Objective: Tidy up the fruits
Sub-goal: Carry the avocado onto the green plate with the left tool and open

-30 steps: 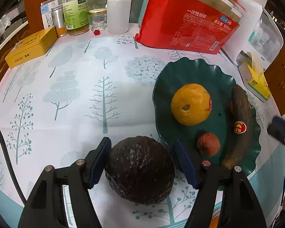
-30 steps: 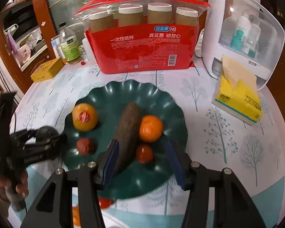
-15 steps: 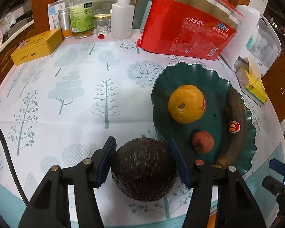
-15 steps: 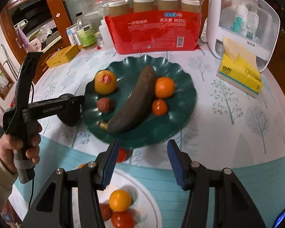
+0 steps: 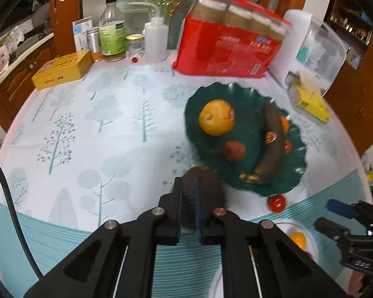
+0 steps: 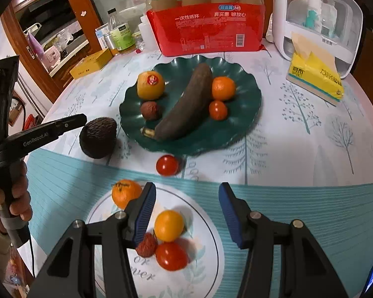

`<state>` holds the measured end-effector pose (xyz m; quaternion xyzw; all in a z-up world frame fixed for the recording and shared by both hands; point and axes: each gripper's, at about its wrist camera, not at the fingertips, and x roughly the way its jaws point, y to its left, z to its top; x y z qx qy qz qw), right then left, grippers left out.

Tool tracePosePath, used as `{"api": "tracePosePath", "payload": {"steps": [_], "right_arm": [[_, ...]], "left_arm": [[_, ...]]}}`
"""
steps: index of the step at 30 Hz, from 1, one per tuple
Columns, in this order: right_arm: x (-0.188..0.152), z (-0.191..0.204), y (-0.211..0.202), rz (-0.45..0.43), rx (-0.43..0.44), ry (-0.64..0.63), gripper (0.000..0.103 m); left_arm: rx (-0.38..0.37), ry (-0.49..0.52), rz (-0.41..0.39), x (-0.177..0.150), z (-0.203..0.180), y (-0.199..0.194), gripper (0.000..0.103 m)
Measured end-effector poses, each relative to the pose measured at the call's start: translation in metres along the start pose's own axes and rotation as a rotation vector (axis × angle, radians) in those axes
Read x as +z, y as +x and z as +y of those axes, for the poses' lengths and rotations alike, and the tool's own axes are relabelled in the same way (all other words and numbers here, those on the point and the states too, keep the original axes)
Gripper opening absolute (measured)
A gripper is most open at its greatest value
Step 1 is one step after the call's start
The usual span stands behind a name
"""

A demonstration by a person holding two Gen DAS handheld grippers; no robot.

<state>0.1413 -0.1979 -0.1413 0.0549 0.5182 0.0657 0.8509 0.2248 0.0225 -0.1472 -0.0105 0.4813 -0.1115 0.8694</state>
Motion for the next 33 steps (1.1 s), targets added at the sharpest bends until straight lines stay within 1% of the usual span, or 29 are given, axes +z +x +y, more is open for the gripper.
{"api": "tracePosePath", "payload": {"steps": [1,2,3,4,5,6,7,8,9,10,12,15,19,21,23,24,26,30,33], "right_arm": [[-0.002,-0.001,0.000,0.002,0.006,0.003,0.053],[-0.003,-0.002,-0.001,0.003,0.012,0.006,0.053],[-0.004,-0.002,-0.001,0.004,0.015,0.006,0.053],[-0.005,-0.002,-0.002,0.005,0.014,0.002,0.053],[-0.006,-0.002,-0.001,0.006,0.013,-0.003,0.053],[-0.006,-0.002,-0.001,0.009,0.012,-0.006,0.053],[-0.007,-0.002,0.000,0.012,0.012,-0.010,0.053],[-0.008,-0.002,0.000,0.013,0.015,-0.013,0.053],[-0.008,-0.002,0.001,0.014,0.017,-0.016,0.053],[-0.009,-0.002,0.001,0.016,0.019,-0.017,0.053],[-0.010,-0.002,0.003,0.021,0.025,-0.016,0.053],[-0.013,-0.004,0.006,0.033,0.033,-0.015,0.053],[-0.017,-0.007,0.012,0.053,0.038,-0.014,0.053],[-0.019,-0.009,0.014,0.059,0.043,-0.009,0.053],[-0.019,-0.010,0.016,0.063,0.046,-0.006,0.053],[-0.019,-0.011,0.017,0.064,0.049,-0.002,0.053],[-0.017,-0.012,0.019,0.063,0.055,0.005,0.053],[-0.011,-0.009,0.023,0.059,0.059,0.002,0.053],[-0.007,-0.006,0.027,0.054,0.073,0.001,0.053]], "left_arm": [[-0.001,-0.015,-0.013,-0.001,0.004,-0.001,0.021],[0.003,-0.025,-0.011,-0.001,0.007,0.000,0.024],[0.001,-0.039,-0.011,0.000,0.011,0.001,0.030],[-0.004,-0.052,-0.008,0.001,0.014,0.003,0.033],[-0.011,-0.065,-0.007,0.002,0.017,0.004,0.035],[-0.010,-0.070,-0.007,0.002,0.020,0.005,0.039],[-0.002,-0.076,-0.008,0.003,0.021,0.007,0.048],[-0.001,-0.079,-0.007,0.003,0.022,0.008,0.053],[-0.013,-0.085,0.001,0.003,0.022,0.010,0.063],[-0.023,-0.088,0.009,0.003,0.021,0.012,0.070],[-0.046,-0.084,0.018,0.004,0.017,0.015,0.073],[-0.056,-0.049,0.035,0.005,0.003,0.021,0.078],[-0.080,-0.012,0.063,0.004,-0.018,0.033,0.079],[-0.065,0.017,0.077,0.002,-0.029,0.039,0.078],[-0.068,0.032,0.084,-0.001,-0.035,0.042,0.068],[-0.074,0.034,0.089,-0.001,-0.038,0.045,0.066],[-0.058,0.034,0.082,-0.002,-0.040,0.045,0.065],[-0.051,0.027,0.065,-0.005,-0.039,0.043,0.063],[-0.025,0.039,0.064,-0.008,-0.042,0.038,0.063]]}}
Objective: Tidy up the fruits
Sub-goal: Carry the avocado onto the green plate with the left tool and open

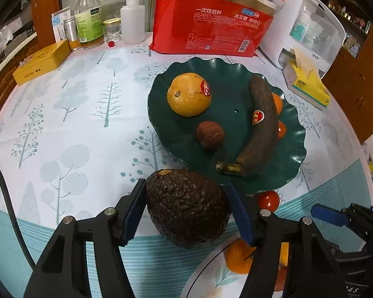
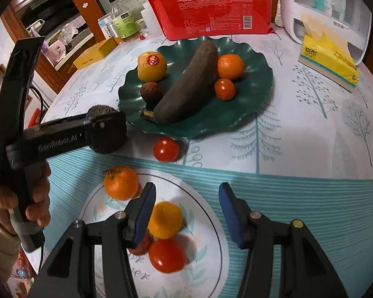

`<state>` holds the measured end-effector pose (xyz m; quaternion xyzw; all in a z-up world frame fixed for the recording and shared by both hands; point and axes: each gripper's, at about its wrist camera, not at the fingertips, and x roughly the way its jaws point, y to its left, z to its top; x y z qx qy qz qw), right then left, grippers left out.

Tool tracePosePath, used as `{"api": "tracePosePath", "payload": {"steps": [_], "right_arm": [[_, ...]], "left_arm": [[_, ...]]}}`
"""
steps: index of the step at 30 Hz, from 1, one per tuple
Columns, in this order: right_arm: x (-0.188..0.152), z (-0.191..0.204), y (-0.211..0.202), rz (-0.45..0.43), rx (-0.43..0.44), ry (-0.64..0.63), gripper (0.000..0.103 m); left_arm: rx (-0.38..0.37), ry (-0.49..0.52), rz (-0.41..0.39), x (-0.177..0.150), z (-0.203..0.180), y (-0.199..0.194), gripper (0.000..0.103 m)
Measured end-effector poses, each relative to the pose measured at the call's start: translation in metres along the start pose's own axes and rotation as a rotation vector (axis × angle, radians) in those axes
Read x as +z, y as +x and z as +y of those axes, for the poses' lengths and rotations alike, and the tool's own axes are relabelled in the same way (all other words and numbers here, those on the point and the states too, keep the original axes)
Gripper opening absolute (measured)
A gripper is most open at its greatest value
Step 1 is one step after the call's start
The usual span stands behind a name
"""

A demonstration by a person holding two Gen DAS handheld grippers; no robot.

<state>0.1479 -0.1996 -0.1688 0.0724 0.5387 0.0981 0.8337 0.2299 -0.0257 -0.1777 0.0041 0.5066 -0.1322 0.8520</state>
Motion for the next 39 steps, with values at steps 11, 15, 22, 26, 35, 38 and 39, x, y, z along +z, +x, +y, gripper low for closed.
{"api": "tracePosePath", "payload": {"steps": [11,15,22,26,35,38,39], "right_arm": [[0.017,0.004,0.015,0.000,0.025,0.003,0.053],[0.023,0.006,0.017,-0.008,0.026,-0.001,0.053],[0.031,0.007,0.026,-0.012,0.028,0.017,0.053],[0.032,0.006,0.033,-0.007,0.031,0.032,0.053],[0.031,0.006,0.043,-0.012,0.042,0.044,0.053],[0.031,0.007,0.044,-0.019,0.040,0.038,0.053],[0.031,0.007,0.044,-0.020,0.039,0.036,0.053]], "left_arm": [[-0.006,0.030,-0.107,0.029,-0.015,-0.061,0.060],[-0.028,0.053,-0.154,0.051,-0.027,-0.074,0.060],[-0.035,0.096,-0.174,0.082,-0.052,-0.057,0.060],[-0.033,0.113,-0.147,0.088,-0.057,-0.029,0.060],[-0.017,0.113,-0.077,0.085,-0.056,0.016,0.061],[-0.031,0.117,-0.085,0.083,-0.054,0.016,0.062],[-0.031,0.118,-0.092,0.083,-0.055,0.014,0.063]]}}
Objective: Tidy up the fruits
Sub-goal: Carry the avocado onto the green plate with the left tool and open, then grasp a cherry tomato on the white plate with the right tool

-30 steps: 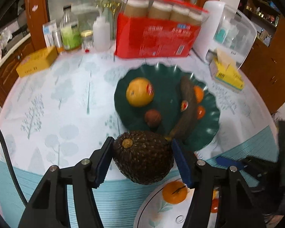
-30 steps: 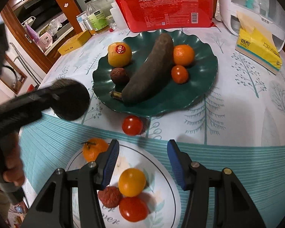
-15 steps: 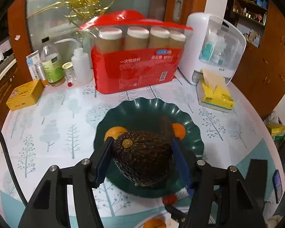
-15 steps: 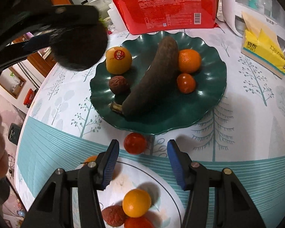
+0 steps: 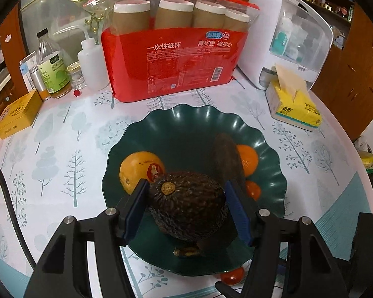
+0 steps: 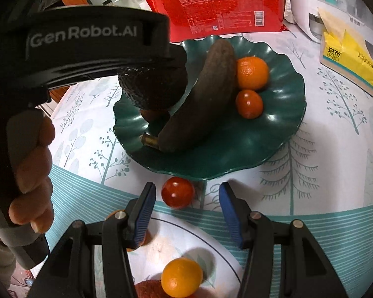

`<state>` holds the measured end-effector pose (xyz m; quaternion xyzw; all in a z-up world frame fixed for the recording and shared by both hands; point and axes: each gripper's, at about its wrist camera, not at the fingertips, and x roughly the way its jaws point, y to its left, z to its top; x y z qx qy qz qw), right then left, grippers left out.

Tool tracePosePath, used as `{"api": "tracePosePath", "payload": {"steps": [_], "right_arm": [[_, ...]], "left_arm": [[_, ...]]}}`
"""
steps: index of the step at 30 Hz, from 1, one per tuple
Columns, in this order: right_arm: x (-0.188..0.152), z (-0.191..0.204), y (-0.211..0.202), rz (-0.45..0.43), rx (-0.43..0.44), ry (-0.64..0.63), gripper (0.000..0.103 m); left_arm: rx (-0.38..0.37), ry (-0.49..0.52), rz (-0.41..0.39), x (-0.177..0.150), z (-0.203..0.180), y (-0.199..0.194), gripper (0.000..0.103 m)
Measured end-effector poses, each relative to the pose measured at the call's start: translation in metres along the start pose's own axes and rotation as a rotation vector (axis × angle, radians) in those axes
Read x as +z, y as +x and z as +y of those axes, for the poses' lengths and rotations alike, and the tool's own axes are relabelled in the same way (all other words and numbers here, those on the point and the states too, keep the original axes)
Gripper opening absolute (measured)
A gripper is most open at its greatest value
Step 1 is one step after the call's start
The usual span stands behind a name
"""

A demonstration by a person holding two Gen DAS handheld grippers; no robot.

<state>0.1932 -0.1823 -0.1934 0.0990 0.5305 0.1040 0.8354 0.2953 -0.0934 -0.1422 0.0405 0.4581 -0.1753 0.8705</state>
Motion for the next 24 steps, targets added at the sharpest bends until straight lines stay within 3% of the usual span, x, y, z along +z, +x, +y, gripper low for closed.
{"api": "tracePosePath", "payload": {"steps": [4,18,20,22,24], "right_arm": [[-0.001,-0.001,0.001,-0.003,0.001,-0.004,0.053],[-0.007,0.017,0.000,-0.008,-0.073,-0.070,0.052],[-0.008,0.017,-0.001,-0.008,-0.090,-0.081,0.047],[-0.010,0.018,-0.002,-0.005,-0.089,-0.089,0.032],[-0.013,0.019,-0.004,0.004,-0.090,-0.093,0.027]], "left_arm": [[0.004,-0.007,-0.025,0.001,0.002,-0.009,0.077],[0.042,-0.034,-0.033,-0.020,0.012,-0.041,0.079],[0.049,-0.042,-0.034,-0.023,0.014,-0.046,0.079],[0.057,-0.054,-0.032,-0.028,0.016,-0.053,0.079],[0.065,-0.063,-0.025,-0.033,0.018,-0.059,0.079]]}}
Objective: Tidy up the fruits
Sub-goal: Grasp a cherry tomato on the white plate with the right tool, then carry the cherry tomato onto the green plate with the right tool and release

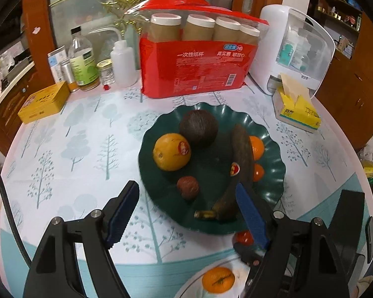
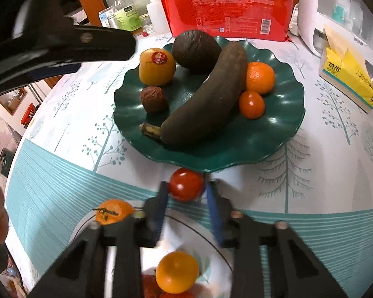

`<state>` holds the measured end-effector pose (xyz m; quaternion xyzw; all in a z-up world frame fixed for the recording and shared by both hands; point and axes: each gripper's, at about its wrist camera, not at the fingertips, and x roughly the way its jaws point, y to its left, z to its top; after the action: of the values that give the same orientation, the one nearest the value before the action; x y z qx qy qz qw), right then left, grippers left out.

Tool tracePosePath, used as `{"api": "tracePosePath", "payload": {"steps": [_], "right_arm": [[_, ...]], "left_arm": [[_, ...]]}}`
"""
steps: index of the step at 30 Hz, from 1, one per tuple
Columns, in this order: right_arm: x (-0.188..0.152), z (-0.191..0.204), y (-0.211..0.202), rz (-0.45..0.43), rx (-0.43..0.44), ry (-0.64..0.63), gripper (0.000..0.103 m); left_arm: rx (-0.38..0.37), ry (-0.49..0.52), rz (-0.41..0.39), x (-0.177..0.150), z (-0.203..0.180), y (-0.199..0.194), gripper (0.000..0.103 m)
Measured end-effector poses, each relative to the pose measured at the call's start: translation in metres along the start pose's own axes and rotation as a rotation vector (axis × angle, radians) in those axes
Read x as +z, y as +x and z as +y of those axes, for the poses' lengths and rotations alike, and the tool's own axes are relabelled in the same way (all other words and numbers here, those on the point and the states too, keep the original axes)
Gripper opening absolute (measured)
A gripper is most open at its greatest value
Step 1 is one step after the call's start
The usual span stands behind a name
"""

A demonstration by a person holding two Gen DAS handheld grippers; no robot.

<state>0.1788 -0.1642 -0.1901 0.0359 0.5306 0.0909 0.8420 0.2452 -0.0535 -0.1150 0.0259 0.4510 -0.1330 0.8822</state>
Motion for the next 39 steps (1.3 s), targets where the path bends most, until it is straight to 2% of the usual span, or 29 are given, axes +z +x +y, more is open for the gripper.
{"api": "tracePosePath", "payload": {"steps": [6,25,30,35,39], "right_arm": [[-0.007,0.003,-0.010,0.001,-0.010,-0.018,0.026],[-0.038,-0.005,-0.093,-0.059,0.004,-0.015,0.026],[-0.030,-0.008,-0.111,-0.073,0.015,-0.018,0.026],[-0.001,-0.017,-0.120,-0.089,0.012,-0.008,0.026],[0.030,-0.023,-0.119,-0.111,0.001,-0.004,0.026]], "left_arm": [[0.021,-0.021,0.019,-0.019,0.003,-0.017,0.084],[0.051,-0.101,0.079,-0.089,0.002,-0.083,0.085],[0.073,-0.092,0.070,-0.082,0.000,-0.098,0.085],[0.080,-0.090,0.051,-0.061,0.000,-0.101,0.085],[0.099,-0.082,0.030,-0.041,0.001,-0.095,0.090]]}}
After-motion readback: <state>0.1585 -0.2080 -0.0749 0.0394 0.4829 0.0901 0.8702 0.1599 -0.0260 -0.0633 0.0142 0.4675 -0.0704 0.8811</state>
